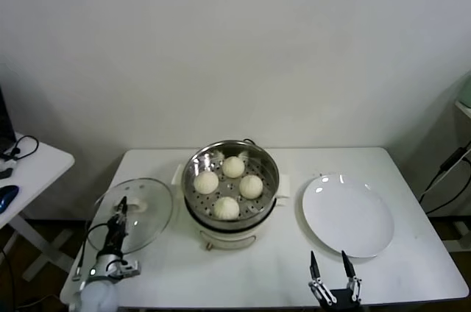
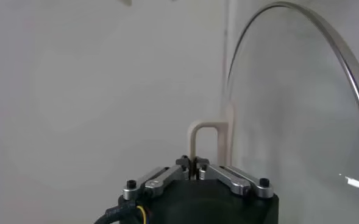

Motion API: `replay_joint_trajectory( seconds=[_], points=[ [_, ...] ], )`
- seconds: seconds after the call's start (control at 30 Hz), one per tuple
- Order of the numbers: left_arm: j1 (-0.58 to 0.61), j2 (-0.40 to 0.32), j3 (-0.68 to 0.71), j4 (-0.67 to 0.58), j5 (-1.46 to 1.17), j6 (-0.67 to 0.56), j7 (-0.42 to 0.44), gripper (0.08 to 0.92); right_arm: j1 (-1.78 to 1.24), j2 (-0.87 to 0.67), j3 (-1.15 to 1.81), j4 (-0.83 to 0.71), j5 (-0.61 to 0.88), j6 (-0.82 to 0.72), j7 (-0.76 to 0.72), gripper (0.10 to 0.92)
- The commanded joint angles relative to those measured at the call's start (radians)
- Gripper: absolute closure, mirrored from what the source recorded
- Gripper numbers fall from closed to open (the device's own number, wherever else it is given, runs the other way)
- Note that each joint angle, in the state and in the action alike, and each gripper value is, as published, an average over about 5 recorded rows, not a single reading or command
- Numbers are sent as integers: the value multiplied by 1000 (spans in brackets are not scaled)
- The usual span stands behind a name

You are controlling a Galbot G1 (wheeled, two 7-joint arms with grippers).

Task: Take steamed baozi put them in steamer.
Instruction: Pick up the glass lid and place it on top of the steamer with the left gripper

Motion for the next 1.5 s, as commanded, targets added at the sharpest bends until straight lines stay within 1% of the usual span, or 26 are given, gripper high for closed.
replay_joint_trajectory(
  seconds=[0.03,0.2,0.37,0.57,0.67,1.0,1.23,1.5],
  points=[
    [55,13,1,-135,-69,20,14,864,-3,1,1,3,-2,1,-1,203],
    [106,33,9,-242,-89,70,55,864,-5,0,0,6,-8,1,-1,203],
    [133,60,12,-319,-103,117,109,864,-7,0,-1,7,-14,2,-1,203],
    [159,112,34,-430,-124,216,214,864,-10,-4,-3,6,-16,1,1,203],
    [164,132,54,-475,-129,267,250,864,-10,-5,-5,4,-16,-3,2,203],
    [127,193,112,-615,-126,397,342,864,-15,-10,-8,-7,-27,-18,11,203],
    [83,235,158,-671,-129,447,377,864,-17,-8,-4,-7,-34,-25,17,203],
    [50,253,280,-757,-149,540,427,864,-23,-5,-2,-9,-46,-29,23,203]
  ],
)
